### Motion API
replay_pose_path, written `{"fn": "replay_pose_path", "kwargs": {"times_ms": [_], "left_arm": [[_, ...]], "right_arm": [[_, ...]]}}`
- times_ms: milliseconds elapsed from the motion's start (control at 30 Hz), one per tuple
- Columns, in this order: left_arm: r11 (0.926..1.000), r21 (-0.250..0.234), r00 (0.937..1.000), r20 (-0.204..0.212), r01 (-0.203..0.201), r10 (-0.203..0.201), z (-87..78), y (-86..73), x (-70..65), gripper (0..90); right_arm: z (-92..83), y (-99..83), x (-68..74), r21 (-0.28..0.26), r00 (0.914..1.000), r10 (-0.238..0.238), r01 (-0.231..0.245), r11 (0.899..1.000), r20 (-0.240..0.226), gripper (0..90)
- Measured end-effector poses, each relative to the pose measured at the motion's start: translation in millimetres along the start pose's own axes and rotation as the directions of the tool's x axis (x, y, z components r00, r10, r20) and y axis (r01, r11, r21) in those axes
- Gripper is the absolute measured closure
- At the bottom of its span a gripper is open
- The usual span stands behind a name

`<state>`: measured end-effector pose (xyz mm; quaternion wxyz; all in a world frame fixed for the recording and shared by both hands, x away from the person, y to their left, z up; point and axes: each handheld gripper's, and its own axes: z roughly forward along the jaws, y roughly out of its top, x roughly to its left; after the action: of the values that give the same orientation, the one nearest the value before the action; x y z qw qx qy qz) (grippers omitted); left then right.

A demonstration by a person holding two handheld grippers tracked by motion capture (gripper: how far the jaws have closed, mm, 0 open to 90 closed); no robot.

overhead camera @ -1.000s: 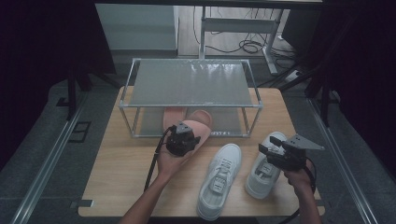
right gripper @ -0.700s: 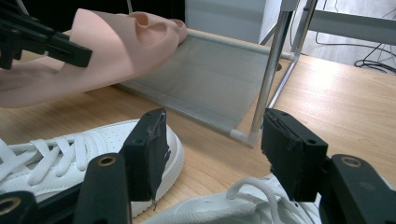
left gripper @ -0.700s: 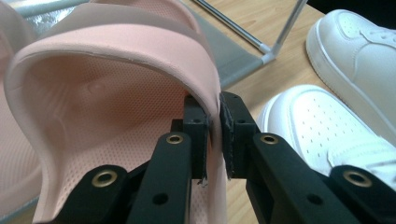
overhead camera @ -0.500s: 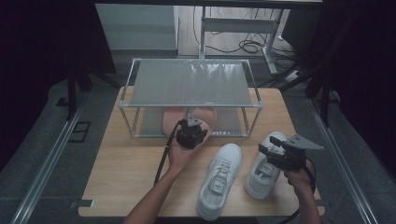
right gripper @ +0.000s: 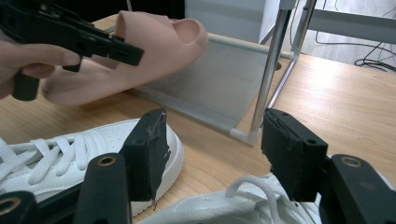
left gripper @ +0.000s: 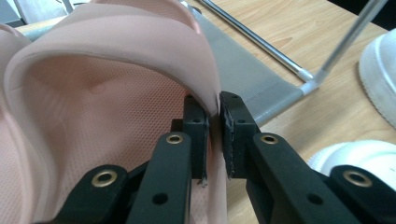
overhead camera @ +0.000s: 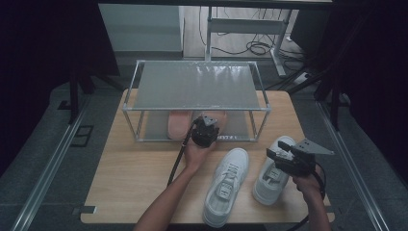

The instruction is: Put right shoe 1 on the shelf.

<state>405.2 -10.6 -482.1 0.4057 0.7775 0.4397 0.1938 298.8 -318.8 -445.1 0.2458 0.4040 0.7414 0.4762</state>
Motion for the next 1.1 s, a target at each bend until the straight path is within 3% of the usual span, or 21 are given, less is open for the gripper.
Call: {"fn": "replay_pose_path", "kwargs": {"times_ms": [533, 567, 600, 633, 800, 1100], "left_arm": [[0.9979, 0.0, 0.9947, -0.08, 0.065, -0.065, 26.7, 0.2, 4.9, 81.6], [0.9999, 0.012, 0.9964, -0.084, 0.0, 0.001, 27.5, 1.9, 9.2, 81.5], [0.9993, 0.014, 0.9969, -0.07, -0.034, 0.034, 29.4, 3.5, 11.7, 81.5], [0.999, 0.021, 0.9961, -0.078, -0.04, 0.042, 30.8, 4.7, 12.6, 81.4], [0.9998, 0.005, 0.9936, -0.112, 0.021, -0.02, 39.1, 5.3, 15.0, 81.4], [0.9996, 0.005, 0.9929, -0.115, 0.028, -0.028, 49.7, 9.2, 18.0, 80.8]], "right_arm": [[0.2, -0.5, -0.9, 0.001, 1.0, 0.003, -0.003, 1.0, 0.003, 41.0], [0.3, -0.6, -1.1, 0.003, 1.0, 0.003, -0.003, 1.0, 0.003, 41.0], [0.1, -0.6, -1.2, 0.004, 1.0, 0.003, -0.003, 1.0, 0.004, 41.0], [0.1, -0.6, -1.1, 0.004, 1.0, 0.003, -0.003, 1.0, 0.004, 41.0], [-0.2, -0.3, -0.5, -0.001, 1.0, 0.002, -0.002, 1.0, 0.002, 41.0], [-1.1, -0.3, -0.7, -0.002, 1.0, 0.005, -0.005, 1.0, 0.001, 41.0]]}}
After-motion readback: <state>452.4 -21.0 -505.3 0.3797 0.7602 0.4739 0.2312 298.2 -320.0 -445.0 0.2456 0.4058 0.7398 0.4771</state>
